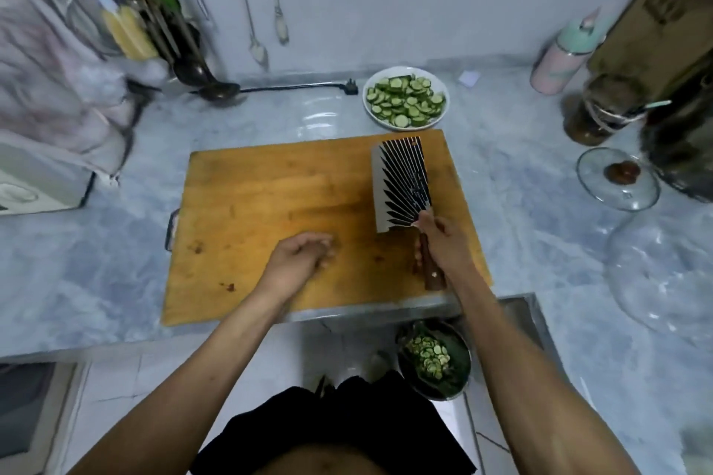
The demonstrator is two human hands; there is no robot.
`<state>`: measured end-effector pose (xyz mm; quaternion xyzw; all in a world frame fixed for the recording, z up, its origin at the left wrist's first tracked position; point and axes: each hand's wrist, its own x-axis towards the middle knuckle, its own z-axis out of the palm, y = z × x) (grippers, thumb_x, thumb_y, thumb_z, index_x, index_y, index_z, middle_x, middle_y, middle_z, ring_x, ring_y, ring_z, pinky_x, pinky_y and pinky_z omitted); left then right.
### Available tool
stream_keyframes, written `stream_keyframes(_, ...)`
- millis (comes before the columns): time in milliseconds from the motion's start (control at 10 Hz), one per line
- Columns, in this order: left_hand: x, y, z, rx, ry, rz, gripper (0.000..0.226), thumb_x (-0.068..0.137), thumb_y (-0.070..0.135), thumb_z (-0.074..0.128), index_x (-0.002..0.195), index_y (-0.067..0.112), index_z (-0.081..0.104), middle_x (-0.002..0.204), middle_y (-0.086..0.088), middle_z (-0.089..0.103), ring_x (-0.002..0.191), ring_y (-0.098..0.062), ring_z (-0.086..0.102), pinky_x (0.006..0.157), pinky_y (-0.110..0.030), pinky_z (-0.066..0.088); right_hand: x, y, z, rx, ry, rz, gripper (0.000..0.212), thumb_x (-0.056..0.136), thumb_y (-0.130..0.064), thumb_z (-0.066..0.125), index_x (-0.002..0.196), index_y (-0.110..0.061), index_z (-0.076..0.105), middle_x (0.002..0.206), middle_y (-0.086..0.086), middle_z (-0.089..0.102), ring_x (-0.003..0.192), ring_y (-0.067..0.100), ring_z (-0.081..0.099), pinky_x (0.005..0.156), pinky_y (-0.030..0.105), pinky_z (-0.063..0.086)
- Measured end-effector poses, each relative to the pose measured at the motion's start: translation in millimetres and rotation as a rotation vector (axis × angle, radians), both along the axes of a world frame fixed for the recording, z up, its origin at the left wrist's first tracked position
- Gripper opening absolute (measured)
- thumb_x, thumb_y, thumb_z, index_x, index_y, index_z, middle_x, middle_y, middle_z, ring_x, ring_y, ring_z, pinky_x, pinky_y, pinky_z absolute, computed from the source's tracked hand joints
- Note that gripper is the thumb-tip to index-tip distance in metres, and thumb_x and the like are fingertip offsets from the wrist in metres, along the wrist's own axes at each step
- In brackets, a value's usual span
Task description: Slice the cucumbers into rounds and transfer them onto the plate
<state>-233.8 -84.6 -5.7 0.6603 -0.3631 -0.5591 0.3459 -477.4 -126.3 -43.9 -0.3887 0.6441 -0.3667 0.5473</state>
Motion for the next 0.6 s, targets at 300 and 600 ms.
stream_keyframes(300, -33.5, -35.8, -5.2, 0.1, 0.001, 0.101, 0.016, 0.099, 0.018, 0.056, 0.102, 0.017, 0.071, 0.087, 0.001, 0.075, 0.07, -0.01, 0.063, 0.058, -0.018, 0.048, -21.9, -51.9, -20.5, 0.023, 0.495, 0.317, 0.051, 0.099, -0.054, 0.042, 0.069, -0.016, 0.057, 0.064, 0.004, 0.063, 0.06, 0.021, 0.062, 0.06, 0.035, 0.051)
stream_keyframes(600, -17.0, -49.0, -0.8, -0.052, -0.173, 0.002, 0.021, 0.092, 0.001, 0.062, 0.083, 0.017, 0.072, 0.074, 0.007, 0.071, 0.061, 0.002, 0.06, 0.068, -0.015, 0.048, -10.5, -64.8, 16.5, -0.135, 0.736, 0.386, 0.022, 0.095, -0.031, 0.061, 0.079, -0.016, 0.057, 0.069, -0.002, 0.054, 0.065, 0.011, 0.054, 0.054, 0.022, 0.033)
